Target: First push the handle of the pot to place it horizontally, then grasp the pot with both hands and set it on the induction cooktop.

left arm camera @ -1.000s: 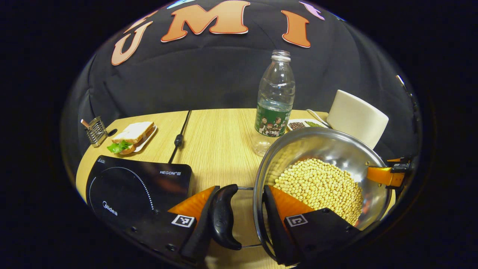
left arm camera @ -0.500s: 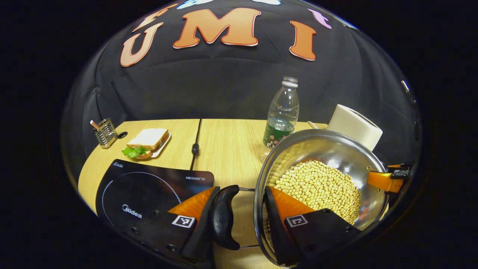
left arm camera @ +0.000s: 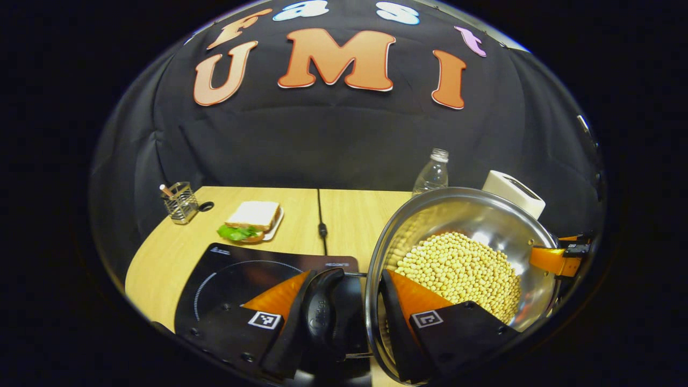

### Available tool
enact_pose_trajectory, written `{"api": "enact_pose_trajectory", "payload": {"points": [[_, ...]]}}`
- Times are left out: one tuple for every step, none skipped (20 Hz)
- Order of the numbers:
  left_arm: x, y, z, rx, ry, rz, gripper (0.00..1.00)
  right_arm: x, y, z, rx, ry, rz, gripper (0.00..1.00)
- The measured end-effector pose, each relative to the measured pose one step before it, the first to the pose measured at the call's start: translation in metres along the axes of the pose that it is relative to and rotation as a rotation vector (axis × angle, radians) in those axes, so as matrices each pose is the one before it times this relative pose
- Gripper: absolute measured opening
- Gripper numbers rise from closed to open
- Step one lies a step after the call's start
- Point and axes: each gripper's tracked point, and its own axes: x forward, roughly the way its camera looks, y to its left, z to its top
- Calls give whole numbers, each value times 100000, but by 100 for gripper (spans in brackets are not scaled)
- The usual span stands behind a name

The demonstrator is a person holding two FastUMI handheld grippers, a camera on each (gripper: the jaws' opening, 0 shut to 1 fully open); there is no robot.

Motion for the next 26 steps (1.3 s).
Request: {"api": "enact_pose_trajectory", "payload": {"points": [[-418, 1207, 370, -218, -974, 837, 74, -333, 1084, 59, -401, 65, 1239, 61], [-441, 1021, 82, 27, -71, 965, 74, -279, 1125, 174, -332, -226, 1044, 62], [-455, 1020, 254, -407, -499, 939, 74, -327, 854, 199, -946, -289, 923, 62], [-497, 1030, -18, -345, 169, 786, 74, -331, 991, 289, -848, -160, 694, 62], [-370, 1080, 98, -706, 123, 822, 74, -187, 1007, 279, -909, -326, 772, 62], [-439, 928, 107, -350, -105, 711, 73, -211, 1120, 371, -638, -367, 715, 62], [-395, 1012, 244, -328, -370, 957, 74, -166, 1093, 410, -756, -445, 934, 62], [-278, 1118, 239, -71, -383, 824, 74, -327, 742, 347, -562, -256, 912, 62], [-336, 1047, 297, -232, -331, 1110, 71, -220, 1086, 383, -502, -470, 1122, 62], [-279, 1005, 192, 131, -276, 965, 74, -191, 1240, 240, -292, 112, 1147, 62], [-261, 945, 157, 218, -347, 1121, 71, -434, 906, 140, -238, -80, 1086, 58], [-249, 993, 36, -109, -183, 938, 70, -54, 972, 219, -396, 1, 820, 62], [-202, 932, 171, -116, -104, 936, 70, -48, 773, 249, -558, -456, 809, 62], [-302, 832, 49, -482, -182, 812, 73, 46, 775, 362, -694, -387, 651, 62], [-165, 954, 234, -493, -173, 905, 73, -149, 816, 208, -446, -318, 720, 61], [-107, 859, -24, -280, 29, 730, 70, -74, 897, 326, -403, -159, 621, 61], [-90, 827, 69, -173, -81, 789, 70, -89, 866, 91, -56, -224, 740, 61], [-162, 838, 114, -157, -102, 652, 70, 48, 807, 146, -484, -128, 665, 62], [-219, 588, 144, -158, 14, 806, 70, -18, 687, 136, -129, -140, 685, 62], [-198, 481, 46, -49, -91, 619, 73, 20, 718, 162, -744, -18, 769, 62], [-165, 888, 58, -438, -193, 755, 74, -38, 495, -150, -435, -159, 972, 61], [98, 976, -186, -264, -250, 613, 70, 302, 408, -140, -607, 112, 708, 62], [-5, 525, -229, -22, 182, 612, 73, 150, 652, -10, -262, 384, 410, 62], [28, 566, -234, -265, 567, 327, 76, 119, 726, 155, -664, 356, 96, 62], [212, 289, -227, -97, 449, 242, 77, -24, 604, 40, -2, 394, 116, 61], [-126, 208, -105, -316, 352, 163, 74, 67, 453, 105, -409, 13, 113, 62]]}}
